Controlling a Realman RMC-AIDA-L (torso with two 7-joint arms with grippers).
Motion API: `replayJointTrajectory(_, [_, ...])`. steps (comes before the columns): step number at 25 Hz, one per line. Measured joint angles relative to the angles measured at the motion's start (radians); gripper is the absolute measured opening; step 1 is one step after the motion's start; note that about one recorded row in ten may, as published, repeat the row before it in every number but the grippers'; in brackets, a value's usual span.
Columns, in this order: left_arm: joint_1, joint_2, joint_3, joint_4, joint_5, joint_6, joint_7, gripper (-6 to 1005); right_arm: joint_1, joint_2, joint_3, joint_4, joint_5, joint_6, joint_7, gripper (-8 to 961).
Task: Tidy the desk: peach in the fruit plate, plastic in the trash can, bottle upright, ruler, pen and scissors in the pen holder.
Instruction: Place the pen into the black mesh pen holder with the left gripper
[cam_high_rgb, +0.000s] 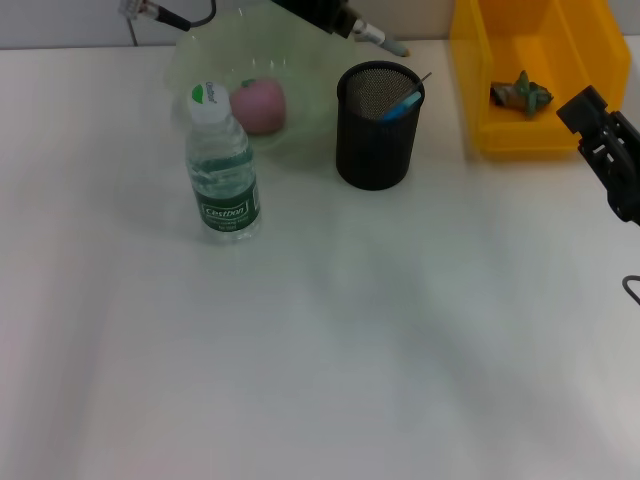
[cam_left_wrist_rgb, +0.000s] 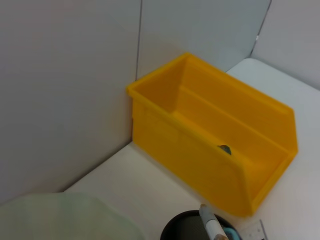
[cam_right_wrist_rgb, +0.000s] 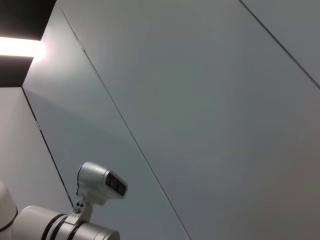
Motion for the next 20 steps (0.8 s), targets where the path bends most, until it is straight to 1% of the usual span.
replayJointTrajectory(14, [-0.001, 0.001, 0.015, 0.006, 0.054, 0.017, -0.003, 185, 0.016, 0.001, 0.004, -0.009, 0.000, 0.044, 0.000, 318])
replayJointTrajectory(20, [-0.002, 0.001, 0.054, -0.013, 0.060, 0.012, 0.005, 189, 0.022, 0.001, 0.005, -0.017, 0.000, 0.053, 0.000, 318])
